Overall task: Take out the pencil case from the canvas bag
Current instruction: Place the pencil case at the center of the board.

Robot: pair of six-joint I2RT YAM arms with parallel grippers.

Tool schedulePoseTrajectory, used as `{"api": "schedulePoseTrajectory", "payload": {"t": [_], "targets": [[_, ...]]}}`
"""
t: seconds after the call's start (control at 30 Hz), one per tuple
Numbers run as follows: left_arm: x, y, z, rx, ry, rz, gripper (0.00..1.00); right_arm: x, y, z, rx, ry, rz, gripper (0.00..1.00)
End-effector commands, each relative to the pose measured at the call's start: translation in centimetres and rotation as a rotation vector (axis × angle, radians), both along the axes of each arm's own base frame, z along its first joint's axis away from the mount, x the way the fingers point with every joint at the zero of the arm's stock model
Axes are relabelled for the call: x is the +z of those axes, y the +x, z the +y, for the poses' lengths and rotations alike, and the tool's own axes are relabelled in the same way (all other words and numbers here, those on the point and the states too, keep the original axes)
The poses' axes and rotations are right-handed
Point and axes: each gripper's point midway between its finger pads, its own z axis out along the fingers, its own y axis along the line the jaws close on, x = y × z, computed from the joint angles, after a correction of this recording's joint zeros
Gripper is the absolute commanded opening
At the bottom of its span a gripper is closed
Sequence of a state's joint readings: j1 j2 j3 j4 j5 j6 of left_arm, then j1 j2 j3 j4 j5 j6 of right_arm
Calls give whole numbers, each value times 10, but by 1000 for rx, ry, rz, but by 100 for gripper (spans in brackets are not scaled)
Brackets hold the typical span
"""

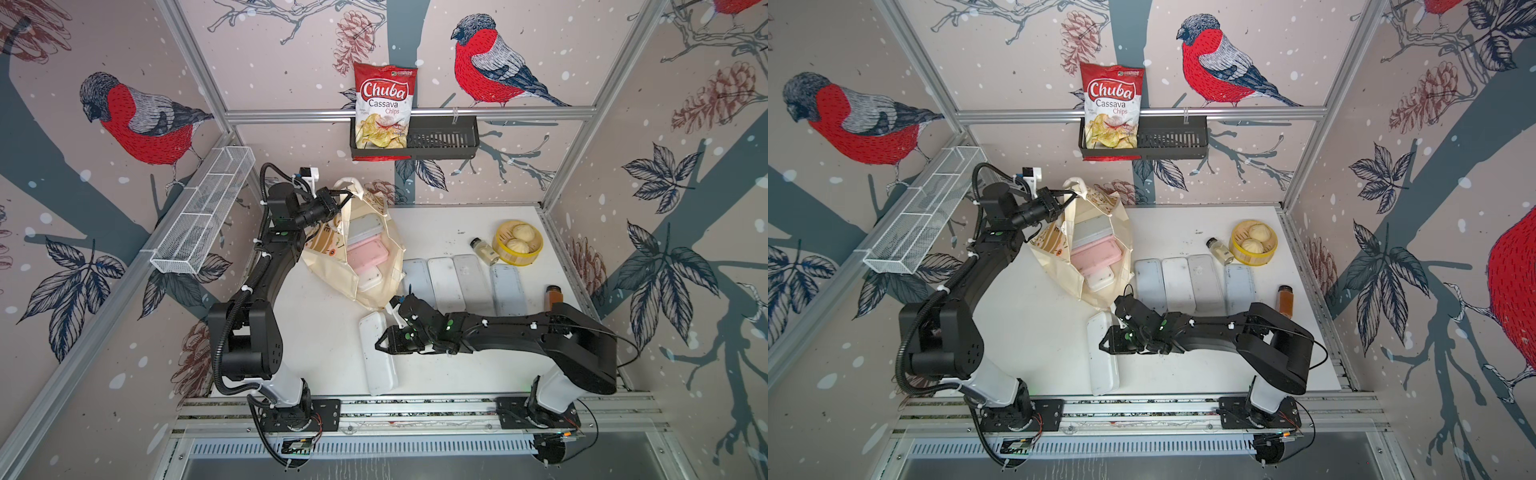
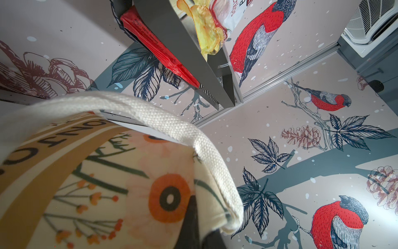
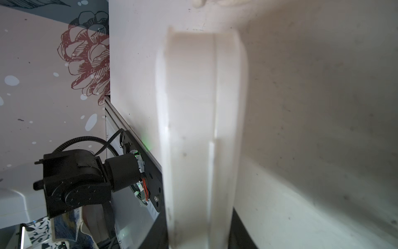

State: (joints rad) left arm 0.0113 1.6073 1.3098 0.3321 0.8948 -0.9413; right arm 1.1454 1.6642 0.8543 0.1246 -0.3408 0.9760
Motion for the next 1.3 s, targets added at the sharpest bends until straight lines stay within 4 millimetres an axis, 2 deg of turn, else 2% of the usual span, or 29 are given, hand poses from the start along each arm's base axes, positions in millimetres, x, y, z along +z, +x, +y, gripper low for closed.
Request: {"api": "schedulePoseTrajectory", "payload": {"t": [0.0,0.13,0.37,0.57,0.9,1.1,1.27], "targets": [[28,-6,0,-16,7,-143,0,2,6,2,-44,40,50,18],[25,-5,-1,-20,6,-139,0,-7,17,-2,-94,27,85,20],[21,-4,-1,-21,7,-134,0,-12,16,11,-62,35,125,22],[21,-5,-2,-27,8,-138,0,-17,16,10,-77,14,162,25],[18,-4,-2,-30,6,-127,0,-17,8,7,-84,-5,193,47],[20,-5,-3,-33,7,-136,0,-18,7,4,-96,-16,194,50],[21,-5,-3,-34,8,-139,0,-17,11,-2,-119,-45,172,58]]}}
